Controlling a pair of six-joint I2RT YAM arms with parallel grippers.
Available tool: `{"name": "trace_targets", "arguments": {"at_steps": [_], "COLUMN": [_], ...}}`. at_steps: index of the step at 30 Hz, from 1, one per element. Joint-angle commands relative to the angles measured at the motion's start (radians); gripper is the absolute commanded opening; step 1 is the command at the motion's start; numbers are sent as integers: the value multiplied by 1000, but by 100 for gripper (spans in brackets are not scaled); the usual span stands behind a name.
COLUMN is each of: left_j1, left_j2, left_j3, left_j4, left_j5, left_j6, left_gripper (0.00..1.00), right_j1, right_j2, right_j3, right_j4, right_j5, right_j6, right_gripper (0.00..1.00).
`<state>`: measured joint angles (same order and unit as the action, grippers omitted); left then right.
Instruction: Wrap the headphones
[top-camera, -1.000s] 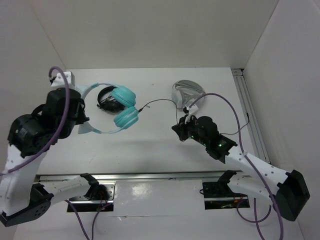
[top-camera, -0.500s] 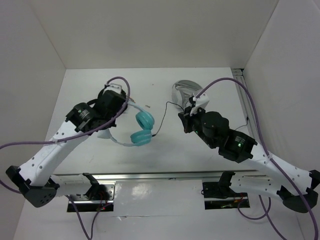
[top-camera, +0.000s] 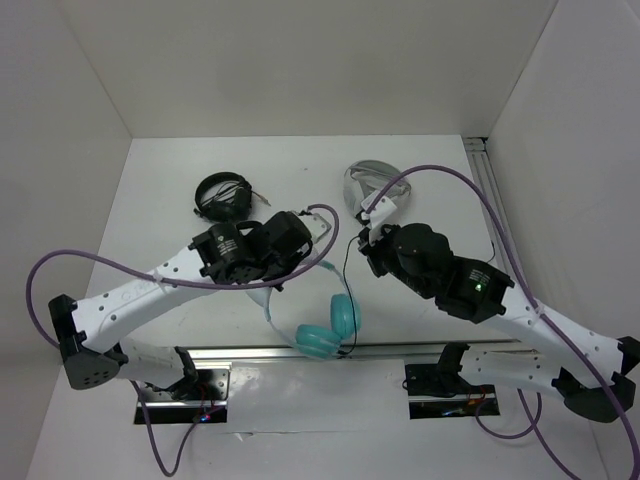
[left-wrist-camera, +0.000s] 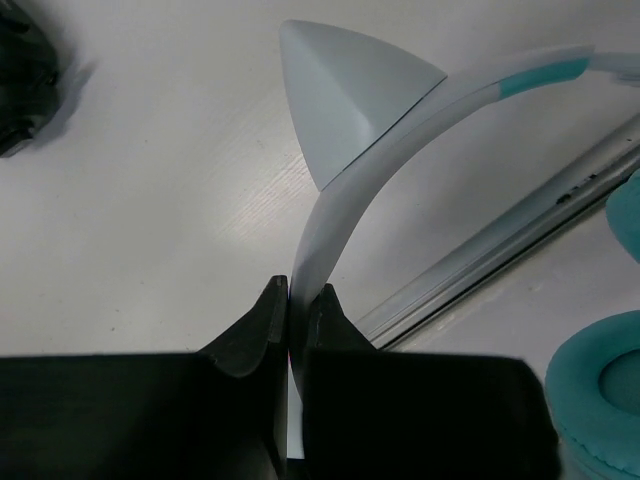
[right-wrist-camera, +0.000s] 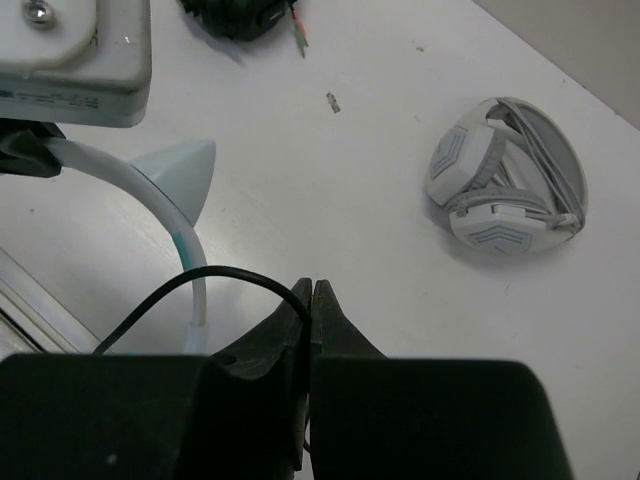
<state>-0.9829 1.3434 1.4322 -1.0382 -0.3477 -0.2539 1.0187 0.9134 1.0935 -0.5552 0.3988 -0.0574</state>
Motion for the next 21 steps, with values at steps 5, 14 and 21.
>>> {"name": "trace_targets", "arguments": {"at_steps": [5,14,21], "left_j1": [-28,-28,-28], "left_j2": [-107,-194,-320], "left_j3": [30,51,40], "left_j4": [78,87,159], "left_j5": [145,199,231], "left_j6": [62,81,90], "left_gripper": [0,0,0], "right_j1": [9,9,9], "right_j2": [39,116,148], "right_j3": [-15,-47,-76], "right_j4": [18,40,103], "right_j5": [-77,-75,-121], "right_j6": [-21,8,28], "right_gripper": [0,0,0]}}
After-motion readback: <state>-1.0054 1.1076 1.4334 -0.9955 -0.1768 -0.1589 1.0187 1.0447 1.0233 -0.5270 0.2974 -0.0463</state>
